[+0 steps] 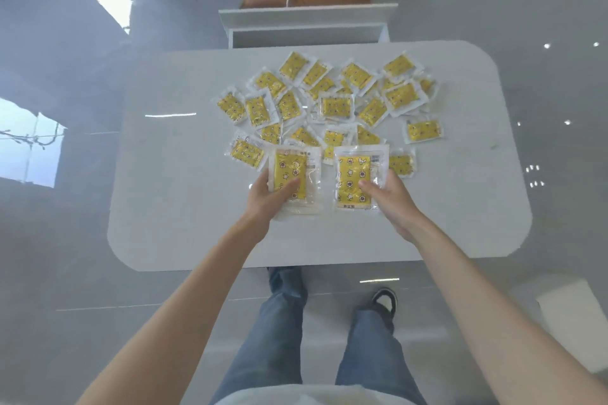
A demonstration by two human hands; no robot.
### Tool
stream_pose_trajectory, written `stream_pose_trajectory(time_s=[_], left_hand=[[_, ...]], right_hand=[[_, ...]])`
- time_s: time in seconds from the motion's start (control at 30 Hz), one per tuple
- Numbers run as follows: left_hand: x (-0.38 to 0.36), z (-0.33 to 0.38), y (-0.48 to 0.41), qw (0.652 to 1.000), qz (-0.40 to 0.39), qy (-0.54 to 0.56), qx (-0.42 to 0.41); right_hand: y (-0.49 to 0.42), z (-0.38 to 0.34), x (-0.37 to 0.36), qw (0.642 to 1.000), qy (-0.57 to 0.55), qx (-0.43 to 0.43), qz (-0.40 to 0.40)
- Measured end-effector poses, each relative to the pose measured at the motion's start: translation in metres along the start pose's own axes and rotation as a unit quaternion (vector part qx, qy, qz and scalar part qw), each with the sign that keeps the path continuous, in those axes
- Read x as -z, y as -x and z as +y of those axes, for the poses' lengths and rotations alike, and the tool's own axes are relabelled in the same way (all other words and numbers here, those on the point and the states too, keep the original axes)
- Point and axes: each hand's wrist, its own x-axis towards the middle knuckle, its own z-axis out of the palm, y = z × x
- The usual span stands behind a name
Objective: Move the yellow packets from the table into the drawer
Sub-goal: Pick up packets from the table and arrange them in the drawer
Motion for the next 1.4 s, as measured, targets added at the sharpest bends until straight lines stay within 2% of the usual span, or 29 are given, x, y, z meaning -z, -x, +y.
stream_pose_trajectory(time_s=[0.17,0.4,0.63,0.8,0.97,1.23,1.4], left_hand=[[-0.07,0.003,0.036,0.998,-0.049,-0.034,-0.008],[-0.2,-0.016,0.087,0.995,-0.06,-0.08,-0.008],[-0.301,-0.004,0.104,0.993,-0.067,-0.1,0.013],[-0.356,0.014,0.077,0.994,-0.052,-0.094,0.014],[-0.428,0.063,0.058,0.996,-0.047,-0.082,0.006],[-0.547,0.134,0.011,0.997,-0.064,-0.049,-0.011],[-0.605,0.16,-0.019,0.999,-0.052,-0.01,-0.003]], right_hand=[[0.033,0.015,0.068,0.999,-0.037,0.01,0.021],[0.085,0.047,0.196,0.998,-0.045,0.022,0.047],[0.105,0.065,0.298,0.996,-0.041,-0.002,0.078],[0.088,0.051,0.351,0.995,-0.046,-0.01,0.089],[0.052,0.018,0.409,0.992,-0.049,-0.007,0.117],[-0.006,-0.054,0.512,0.983,0.029,0.033,0.176],[-0.055,-0.081,0.576,0.986,0.074,0.035,0.147]])
